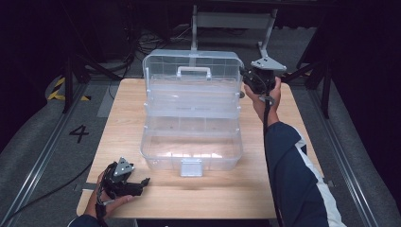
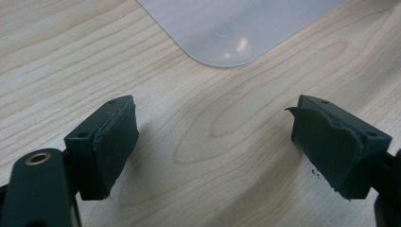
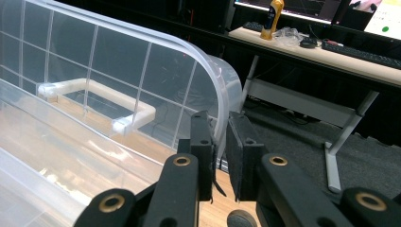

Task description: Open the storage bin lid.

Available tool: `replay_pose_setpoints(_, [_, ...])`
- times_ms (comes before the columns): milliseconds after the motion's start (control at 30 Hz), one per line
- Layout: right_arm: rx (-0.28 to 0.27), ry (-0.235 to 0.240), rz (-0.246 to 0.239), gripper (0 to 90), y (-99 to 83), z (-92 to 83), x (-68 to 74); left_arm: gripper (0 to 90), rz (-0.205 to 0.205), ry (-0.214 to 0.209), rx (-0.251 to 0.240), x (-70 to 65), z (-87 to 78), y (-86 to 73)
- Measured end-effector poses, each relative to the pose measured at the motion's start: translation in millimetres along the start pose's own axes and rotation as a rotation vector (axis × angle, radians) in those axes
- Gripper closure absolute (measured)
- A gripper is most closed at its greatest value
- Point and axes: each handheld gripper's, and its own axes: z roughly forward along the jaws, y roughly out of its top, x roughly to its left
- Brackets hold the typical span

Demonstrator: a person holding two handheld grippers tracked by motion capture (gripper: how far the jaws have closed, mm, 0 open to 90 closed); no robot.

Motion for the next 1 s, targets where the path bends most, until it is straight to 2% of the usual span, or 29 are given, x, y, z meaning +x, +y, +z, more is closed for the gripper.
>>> replay_pose_setpoints(300, [0.011, 0.002, -0.001, 81.6, 0.5, 6.7, -2.3, 15.7, -0.005, -0.001, -0.001, 0.0, 0.5, 0.3])
replay_pose_setpoints(800, [0.018, 0.006, 0.011, 81.4, -0.4, 15.1, -6.0, 15.6, 0.013, 0.006, -0.003, 1.4, 0.9, 1.1])
replay_pose_setpoints(1000, [0.024, 0.008, 0.014, 81.2, -0.6, 20.3, -8.1, 15.7, -0.007, 0.004, 0.001, -0.3, 0.3, 0.4])
